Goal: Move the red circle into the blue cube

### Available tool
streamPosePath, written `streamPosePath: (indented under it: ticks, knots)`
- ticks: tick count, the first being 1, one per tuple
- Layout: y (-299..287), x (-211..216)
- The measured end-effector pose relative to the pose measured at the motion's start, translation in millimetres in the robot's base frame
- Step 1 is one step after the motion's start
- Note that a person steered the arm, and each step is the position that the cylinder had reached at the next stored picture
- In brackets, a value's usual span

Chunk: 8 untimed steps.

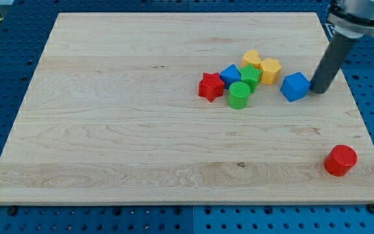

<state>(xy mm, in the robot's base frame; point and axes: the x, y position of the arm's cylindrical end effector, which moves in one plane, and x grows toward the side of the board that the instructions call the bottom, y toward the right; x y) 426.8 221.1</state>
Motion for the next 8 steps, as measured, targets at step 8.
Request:
streamPosePath:
  ticks: [8]
  knots:
    - [58.0, 179.5]
